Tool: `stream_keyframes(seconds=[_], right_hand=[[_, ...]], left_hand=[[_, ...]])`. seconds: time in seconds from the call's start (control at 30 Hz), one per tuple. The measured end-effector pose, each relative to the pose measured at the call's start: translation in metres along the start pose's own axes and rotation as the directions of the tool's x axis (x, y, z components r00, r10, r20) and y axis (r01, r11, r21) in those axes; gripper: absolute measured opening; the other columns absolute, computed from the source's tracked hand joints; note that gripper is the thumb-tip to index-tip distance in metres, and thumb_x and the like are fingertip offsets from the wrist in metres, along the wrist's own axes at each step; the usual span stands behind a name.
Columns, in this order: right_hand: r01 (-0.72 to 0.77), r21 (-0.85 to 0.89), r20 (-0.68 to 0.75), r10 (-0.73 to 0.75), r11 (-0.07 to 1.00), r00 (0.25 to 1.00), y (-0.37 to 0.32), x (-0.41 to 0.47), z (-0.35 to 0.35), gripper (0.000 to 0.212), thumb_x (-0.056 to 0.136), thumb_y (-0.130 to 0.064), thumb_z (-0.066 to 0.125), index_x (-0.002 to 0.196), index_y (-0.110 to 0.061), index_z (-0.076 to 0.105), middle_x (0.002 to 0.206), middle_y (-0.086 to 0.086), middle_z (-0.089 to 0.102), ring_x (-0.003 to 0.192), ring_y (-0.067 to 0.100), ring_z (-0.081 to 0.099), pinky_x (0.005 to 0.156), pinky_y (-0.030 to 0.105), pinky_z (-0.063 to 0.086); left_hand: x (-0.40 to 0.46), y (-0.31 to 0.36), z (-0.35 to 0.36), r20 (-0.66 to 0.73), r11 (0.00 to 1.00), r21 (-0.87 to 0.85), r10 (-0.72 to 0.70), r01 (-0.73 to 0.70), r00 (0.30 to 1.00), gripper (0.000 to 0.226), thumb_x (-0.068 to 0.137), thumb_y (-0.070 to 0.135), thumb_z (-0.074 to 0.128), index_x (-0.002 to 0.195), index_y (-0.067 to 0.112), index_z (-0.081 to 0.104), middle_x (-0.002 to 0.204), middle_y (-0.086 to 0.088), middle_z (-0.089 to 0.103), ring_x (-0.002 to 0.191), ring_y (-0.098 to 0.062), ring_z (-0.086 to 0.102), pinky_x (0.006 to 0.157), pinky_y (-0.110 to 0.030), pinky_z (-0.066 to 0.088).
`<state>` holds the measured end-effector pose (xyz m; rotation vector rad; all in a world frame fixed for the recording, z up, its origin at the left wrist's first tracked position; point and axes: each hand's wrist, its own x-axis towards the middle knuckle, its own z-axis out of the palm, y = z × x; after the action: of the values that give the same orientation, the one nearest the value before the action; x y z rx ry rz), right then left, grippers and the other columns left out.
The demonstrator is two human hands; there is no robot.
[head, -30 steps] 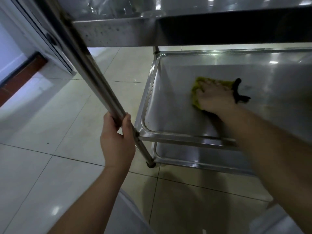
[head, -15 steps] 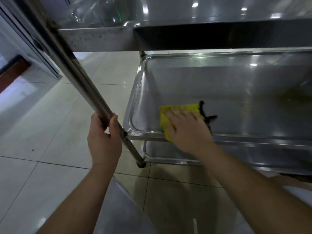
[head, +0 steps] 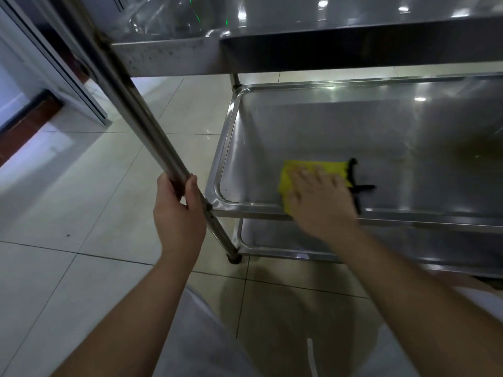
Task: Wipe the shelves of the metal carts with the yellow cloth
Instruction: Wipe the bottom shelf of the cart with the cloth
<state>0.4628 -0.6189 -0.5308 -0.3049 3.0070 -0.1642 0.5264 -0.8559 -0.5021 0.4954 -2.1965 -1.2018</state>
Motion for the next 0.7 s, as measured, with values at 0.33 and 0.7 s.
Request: stream_keyframes(seconds=[0.33, 0.7], right_hand=[[0.242, 0.053, 0.025, -0.243, 0.969, 0.970, -0.021, 0.019, 0.000, 0.059, 0.107, -0.051, 0.017, 0.164, -0.038, 0.016, 0.172, -0.012, 0.012, 0.160, 0.019, 0.008, 0.128, 0.050, 0.005], [-0.257, 0.067, -0.047, 0.260, 0.964, 0.964, 0.178, -0.010, -0.018, 0.058, 0.106, -0.055, 0.022, 0.162, -0.040, 0.024, 0.171, -0.014, 0.018, 0.158, 0.019, 0.015, 0.127, 0.048, 0.011]], left_hand=[[-0.005, -0.007, 0.001, 0.057, 0.994, 0.101, -0.050, 0.044, 0.997, 0.014, 0.104, 0.035, 0.056, 0.115, 0.025, 0.053, 0.102, 0.012, 0.064, 0.090, 0.002, 0.061, 0.077, -0.029, 0.050], [-0.074, 0.001, 0.069, 0.400, 0.879, 0.154, 0.362, -0.451, 0.842, 0.021, 0.097, 0.014, 0.067, 0.117, 0.017, 0.061, 0.111, 0.004, 0.055, 0.102, -0.015, 0.054, 0.089, -0.038, 0.051]])
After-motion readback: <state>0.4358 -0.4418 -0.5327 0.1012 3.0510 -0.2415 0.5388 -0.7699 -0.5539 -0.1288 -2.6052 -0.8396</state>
